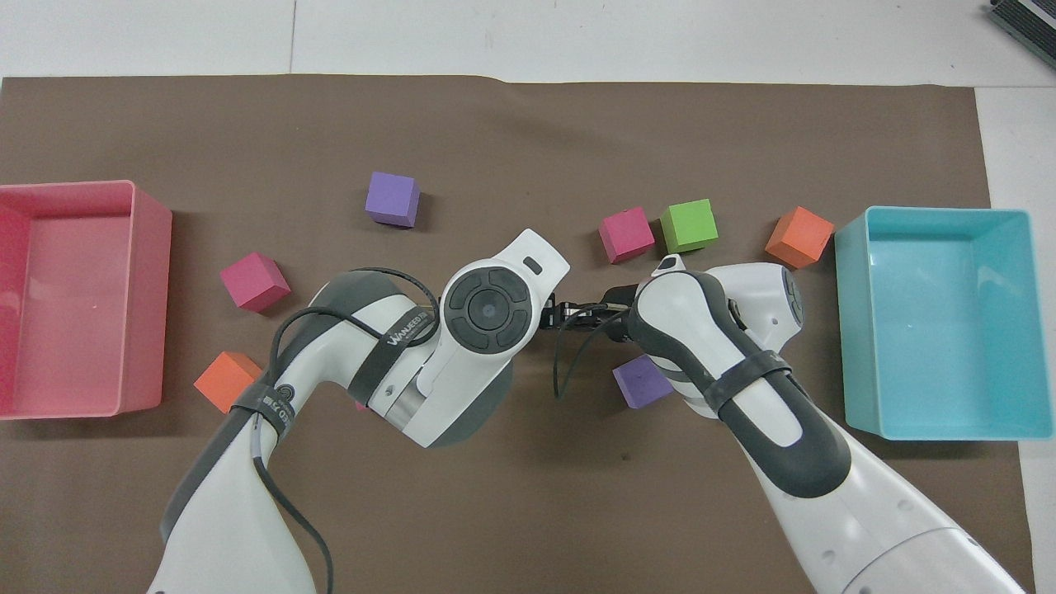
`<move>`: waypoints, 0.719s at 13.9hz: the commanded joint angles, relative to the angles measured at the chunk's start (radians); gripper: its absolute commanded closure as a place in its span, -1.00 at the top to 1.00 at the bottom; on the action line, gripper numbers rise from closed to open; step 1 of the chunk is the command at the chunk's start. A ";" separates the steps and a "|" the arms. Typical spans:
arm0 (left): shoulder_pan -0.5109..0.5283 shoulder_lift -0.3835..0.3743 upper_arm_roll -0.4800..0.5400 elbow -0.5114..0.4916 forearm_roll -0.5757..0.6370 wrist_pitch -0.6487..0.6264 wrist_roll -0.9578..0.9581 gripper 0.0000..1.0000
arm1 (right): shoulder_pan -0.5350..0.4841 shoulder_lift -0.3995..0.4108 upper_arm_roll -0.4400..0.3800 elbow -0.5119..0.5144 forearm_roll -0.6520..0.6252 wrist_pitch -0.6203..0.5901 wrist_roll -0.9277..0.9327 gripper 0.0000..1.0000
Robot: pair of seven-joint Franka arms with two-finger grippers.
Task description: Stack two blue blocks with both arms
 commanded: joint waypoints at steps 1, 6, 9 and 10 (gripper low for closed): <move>-0.019 -0.033 0.013 -0.045 0.027 0.020 -0.022 0.79 | -0.012 -0.003 0.007 -0.008 0.033 -0.003 -0.028 -1.00; -0.010 -0.045 0.013 -0.028 0.024 0.012 -0.011 1.00 | -0.012 -0.003 0.007 -0.008 0.035 -0.001 -0.028 -1.00; -0.005 -0.087 0.015 -0.019 0.017 -0.001 -0.008 1.00 | -0.011 -0.003 0.007 -0.008 0.035 -0.001 -0.028 -1.00; -0.005 -0.102 0.021 -0.019 0.017 -0.011 -0.006 1.00 | -0.011 -0.003 0.007 -0.008 0.035 0.000 -0.028 -1.00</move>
